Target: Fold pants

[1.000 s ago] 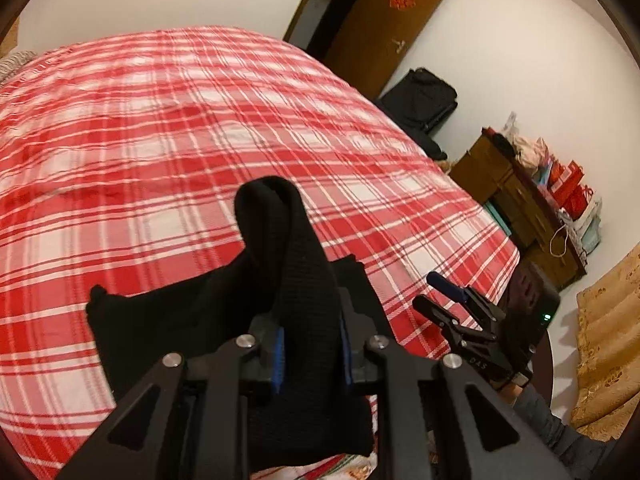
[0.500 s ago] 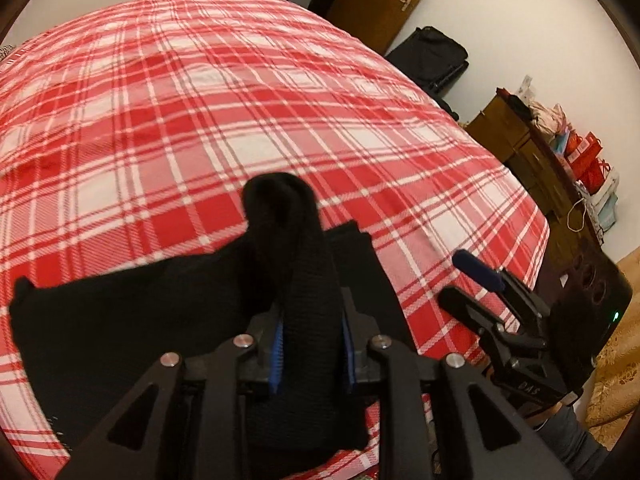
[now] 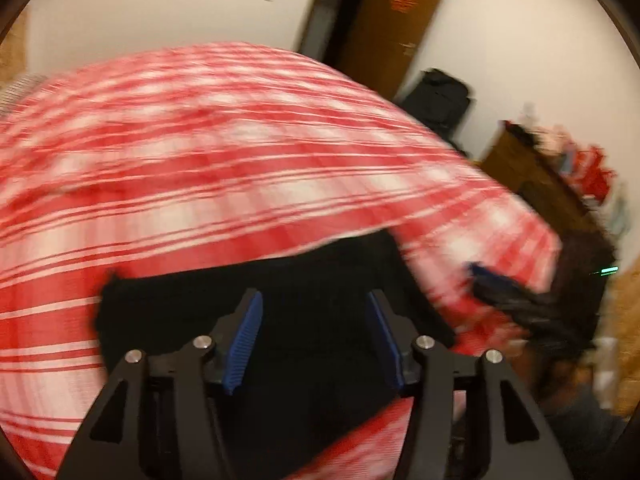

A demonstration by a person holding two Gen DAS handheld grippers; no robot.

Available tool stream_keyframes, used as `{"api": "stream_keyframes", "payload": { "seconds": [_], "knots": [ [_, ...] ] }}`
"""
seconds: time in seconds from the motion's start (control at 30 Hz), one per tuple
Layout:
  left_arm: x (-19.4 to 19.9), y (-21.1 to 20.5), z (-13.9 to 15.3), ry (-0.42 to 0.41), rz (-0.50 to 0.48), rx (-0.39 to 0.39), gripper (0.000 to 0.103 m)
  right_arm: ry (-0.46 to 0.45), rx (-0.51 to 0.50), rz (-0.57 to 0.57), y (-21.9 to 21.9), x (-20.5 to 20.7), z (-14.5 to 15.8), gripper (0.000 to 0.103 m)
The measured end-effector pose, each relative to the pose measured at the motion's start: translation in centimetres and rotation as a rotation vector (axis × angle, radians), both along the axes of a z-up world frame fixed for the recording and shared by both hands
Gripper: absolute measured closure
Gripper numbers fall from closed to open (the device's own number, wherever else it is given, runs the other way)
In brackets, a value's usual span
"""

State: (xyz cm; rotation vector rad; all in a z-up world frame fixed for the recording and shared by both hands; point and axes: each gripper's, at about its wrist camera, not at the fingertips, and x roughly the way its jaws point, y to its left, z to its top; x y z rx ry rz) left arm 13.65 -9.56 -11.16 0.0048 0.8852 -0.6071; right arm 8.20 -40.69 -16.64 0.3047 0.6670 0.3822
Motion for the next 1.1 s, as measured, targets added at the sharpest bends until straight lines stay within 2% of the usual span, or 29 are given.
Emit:
{"api": "stream_keyframes", "payload": {
  "seconds": [0.13,0.17,0.2,0.23,0.3,0.37,0.4,0.5,0.57,0.7,0.77,0.8,0.83,0.87,1.0,1.03,1.1],
  "knots": [
    [0.8,3.7,-2.1,-0.015,0.116,0.043,0.036,0.102,-0.065,0.01,2.2,1.1,-1.6,0.04],
    [1.1,4.4,-2.7,-0.01,0.136,0.055,0.036,0.126,-0.06,0.018,2.2,1.3,-2.0,0.06],
    [1.4,4.9,-3.2,-0.011,0.155,0.068,0.036,0.158,-0.056,0.019,2.1,1.6,-2.5,0.073],
    [1.5,5.2,-3.7,-0.012,0.168,0.075,0.036,0.173,-0.062,0.005,1.9,1.6,-2.7,0.081],
    [2.0,5.6,-4.5,-0.006,0.189,0.076,0.03,0.211,-0.031,0.011,1.3,1.5,-3.1,0.085],
    [2.5,5.8,-5.3,-0.022,0.212,0.109,0.024,0.265,0.018,0.008,0.4,1.5,-3.9,0.085],
    [2.9,5.9,-5.7,-0.027,0.225,0.123,0.017,0.297,0.05,0.004,-0.2,1.6,-4.7,0.085],
    [3.6,6.6,-6.8,0.009,0.236,0.099,0.011,0.332,0.138,-0.004,-1.6,1.8,-5.6,0.085],
    [3.5,6.8,-6.8,0.022,0.241,0.075,0.011,0.31,0.094,-0.002,-1.1,1.5,-4.9,0.085],
    [2.4,6.5,-5.6,-0.02,0.232,0.097,0.012,0.196,-0.119,-0.042,1.0,0.9,-1.9,0.08],
    [2.2,6.4,-5.2,-0.035,0.229,0.102,0.011,0.128,-0.193,-0.063,1.8,1.1,-0.4,0.069],
    [2.2,6.4,-5.1,-0.038,0.226,0.099,0.011,0.096,-0.202,-0.062,2.3,1.4,0.4,0.064],
    [2.2,6.3,-5.1,-0.038,0.222,0.095,0.01,0.079,-0.194,-0.055,2.5,1.6,1.0,0.053],
    [2.2,6.3,-5.1,-0.037,0.22,0.097,0.009,0.054,-0.168,-0.037,3.2,2.3,1.6,0.049],
    [2.3,5.9,-5.6,-0.028,0.219,0.117,0.009,0.029,-0.125,0.044,5.7,4.9,1.6,0.049],
    [2.4,5.9,-5.7,-0.023,0.221,0.12,0.009,0.041,-0.127,0.056,6.3,5.6,1.2,0.049],
    [2.4,5.9,-5.8,-0.019,0.223,0.121,0.009,0.14,-0.161,0.02,6.6,7.5,-0.9,0.049]
  ]
}}
